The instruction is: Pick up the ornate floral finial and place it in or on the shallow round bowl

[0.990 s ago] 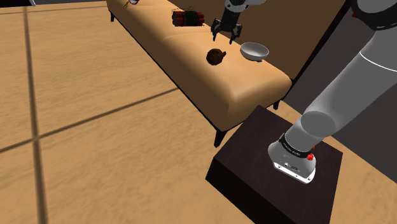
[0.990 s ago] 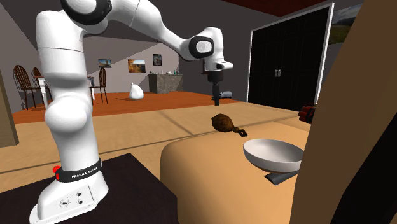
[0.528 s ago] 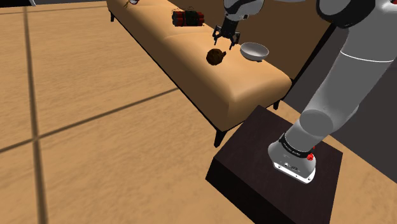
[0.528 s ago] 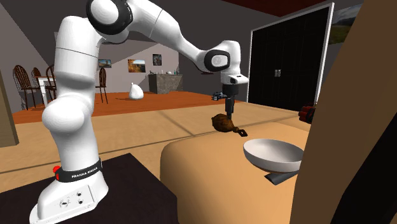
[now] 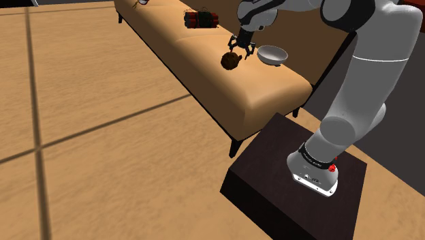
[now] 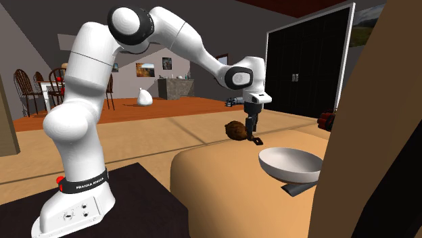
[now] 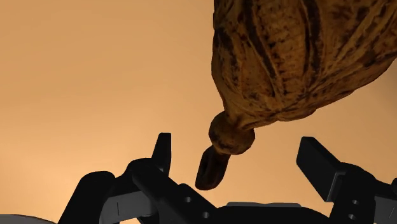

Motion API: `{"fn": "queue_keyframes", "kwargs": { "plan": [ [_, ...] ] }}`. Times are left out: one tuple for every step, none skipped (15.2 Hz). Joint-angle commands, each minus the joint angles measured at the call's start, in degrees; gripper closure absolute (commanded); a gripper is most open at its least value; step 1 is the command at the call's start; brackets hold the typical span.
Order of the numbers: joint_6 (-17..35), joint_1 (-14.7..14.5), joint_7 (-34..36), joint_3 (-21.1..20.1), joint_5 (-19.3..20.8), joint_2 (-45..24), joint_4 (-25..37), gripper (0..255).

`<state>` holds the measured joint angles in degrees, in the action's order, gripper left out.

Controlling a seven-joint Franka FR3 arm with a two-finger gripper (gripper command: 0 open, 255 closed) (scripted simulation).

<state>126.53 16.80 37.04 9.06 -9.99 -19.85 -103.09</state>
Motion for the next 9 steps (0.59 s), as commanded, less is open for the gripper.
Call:
{"fn": "queue_keyframes", "kwargs": {
  "plan": [
    [1.13, 0.0, -0.1, -0.12, -0.25, -0.84, -0.29, 0],
    [1.73, 0.0, -0.18, -0.18, -0.37, -1.26, -0.48, 0],
    [2.08, 0.0, -0.22, -0.22, -0.45, -1.51, -0.57, 0],
    [2.08, 0.0, -0.22, -0.22, -0.44, -1.5, -0.58, 0],
    [2.08, 0.0, -0.22, -0.22, -0.45, -1.5, -0.58, 0],
    [2.08, 0.0, -0.22, -0.22, -0.45, -1.51, -0.58, 0],
    [2.08, 0.0, -0.22, -0.22, -0.45, -1.51, -0.58, 0],
    [2.08, 0.0, -0.22, -0.22, -0.45, -1.51, -0.57, 0],
    [2.08, 0.0, -0.22, -0.22, -0.45, -1.51, -0.57, 0]
  ]
}}
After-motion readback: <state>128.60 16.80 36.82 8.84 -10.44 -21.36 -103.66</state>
